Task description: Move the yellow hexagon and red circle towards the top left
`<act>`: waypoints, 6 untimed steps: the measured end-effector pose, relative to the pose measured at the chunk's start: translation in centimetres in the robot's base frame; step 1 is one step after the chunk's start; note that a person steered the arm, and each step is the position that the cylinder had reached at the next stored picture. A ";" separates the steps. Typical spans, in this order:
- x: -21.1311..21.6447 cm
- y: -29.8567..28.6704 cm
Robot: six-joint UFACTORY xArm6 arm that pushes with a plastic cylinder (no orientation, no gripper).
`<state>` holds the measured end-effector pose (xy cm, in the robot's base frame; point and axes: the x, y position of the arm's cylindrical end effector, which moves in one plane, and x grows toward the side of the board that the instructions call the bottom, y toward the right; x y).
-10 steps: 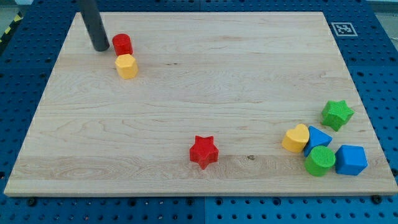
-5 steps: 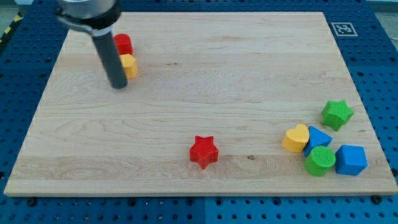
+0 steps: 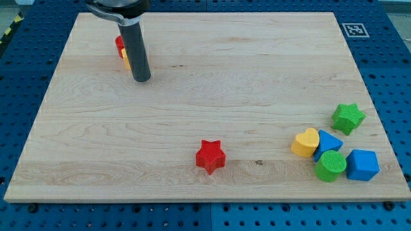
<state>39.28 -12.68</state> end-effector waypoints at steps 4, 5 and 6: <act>-3.1 0.0; -1.0 0.0; -1.2 -0.7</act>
<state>38.09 -13.38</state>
